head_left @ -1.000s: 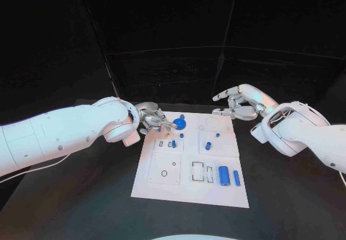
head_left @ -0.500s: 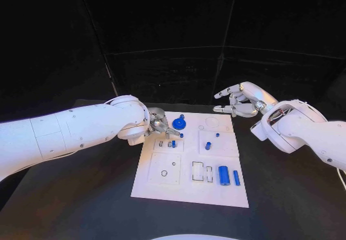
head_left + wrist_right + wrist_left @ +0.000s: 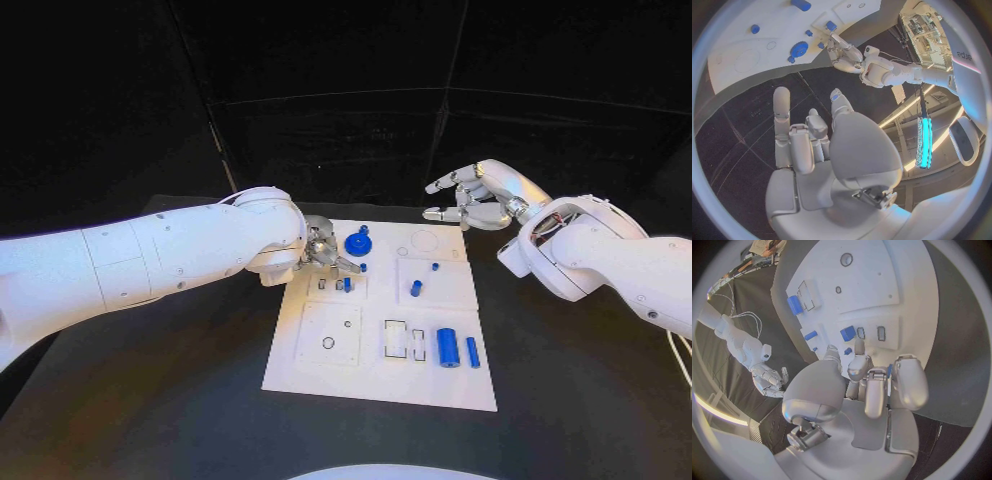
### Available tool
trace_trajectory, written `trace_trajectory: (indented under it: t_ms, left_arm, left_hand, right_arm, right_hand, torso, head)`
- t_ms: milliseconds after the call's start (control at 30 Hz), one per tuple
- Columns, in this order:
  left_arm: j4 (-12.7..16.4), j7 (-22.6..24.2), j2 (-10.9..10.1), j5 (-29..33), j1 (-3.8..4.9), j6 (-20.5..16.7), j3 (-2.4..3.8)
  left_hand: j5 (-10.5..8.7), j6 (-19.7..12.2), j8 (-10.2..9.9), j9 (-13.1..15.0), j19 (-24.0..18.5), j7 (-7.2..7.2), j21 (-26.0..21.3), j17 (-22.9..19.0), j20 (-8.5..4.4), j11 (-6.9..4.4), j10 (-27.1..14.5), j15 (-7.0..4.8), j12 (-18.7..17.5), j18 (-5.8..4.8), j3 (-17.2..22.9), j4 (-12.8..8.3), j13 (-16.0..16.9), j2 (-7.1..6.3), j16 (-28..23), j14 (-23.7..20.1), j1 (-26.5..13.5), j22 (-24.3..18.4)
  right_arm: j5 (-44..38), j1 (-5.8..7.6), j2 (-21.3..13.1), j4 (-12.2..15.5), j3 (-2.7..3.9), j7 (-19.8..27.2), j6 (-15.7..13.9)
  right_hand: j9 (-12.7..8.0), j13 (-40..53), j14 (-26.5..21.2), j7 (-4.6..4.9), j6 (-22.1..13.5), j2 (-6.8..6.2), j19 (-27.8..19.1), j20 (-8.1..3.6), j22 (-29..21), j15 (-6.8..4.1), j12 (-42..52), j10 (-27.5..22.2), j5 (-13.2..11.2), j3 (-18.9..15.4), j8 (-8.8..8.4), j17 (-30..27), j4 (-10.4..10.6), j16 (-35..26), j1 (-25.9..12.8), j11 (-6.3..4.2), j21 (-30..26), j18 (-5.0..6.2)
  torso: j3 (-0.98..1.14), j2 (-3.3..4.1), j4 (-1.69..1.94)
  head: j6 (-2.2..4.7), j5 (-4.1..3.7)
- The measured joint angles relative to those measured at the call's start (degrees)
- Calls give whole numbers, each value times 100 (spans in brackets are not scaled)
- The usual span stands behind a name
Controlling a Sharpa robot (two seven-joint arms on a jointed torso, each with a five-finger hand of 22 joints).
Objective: Assemble the parts on the task board
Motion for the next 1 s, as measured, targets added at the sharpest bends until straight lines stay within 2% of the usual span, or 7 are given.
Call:
trace_trajectory:
  t_ms: [367,500,1000]
  left_arm:
    - [-160,-56,146,-43,5,232,-38]
    - [-182,-67,178,-48,5,311,-47]
    - [-249,-89,311,-61,6,459,-61]
  left_hand:
    - [0,-90,68,81,-1,-8,-2,-1,0,0,0,0,0,0,-31,-32,-5,31,0,0,31,-1]
    - [0,-89,68,97,-1,-9,-2,-1,1,0,0,1,0,0,-31,-32,-7,5,0,0,56,-1]
    - [0,-130,122,157,-1,-9,-3,-1,1,1,0,1,0,1,-47,-47,-7,62,0,0,163,-7]
  right_arm:
    - [7,0,54,-34,0,-13,29]
    - [8,0,54,-41,0,-17,45]
    - [12,0,74,-44,0,-36,84]
  right_hand:
    - [-1,-6,0,0,0,23,0,0,-5,0,0,0,56,-32,25,0,32,0,23,0,0,-1]
    - [-1,-6,0,0,0,42,0,0,-5,0,0,0,85,-32,25,-7,32,0,42,0,0,0]
    - [-1,-19,0,0,0,68,0,0,-11,0,0,0,151,-48,46,-6,16,-3,68,1,-21,0]
  torso:
    - [-3,1,1]
    - [-3,3,2]
    - [0,3,7]
  head:
    - [-27,-12]
    - [-41,-21]
    - [-75,-18]
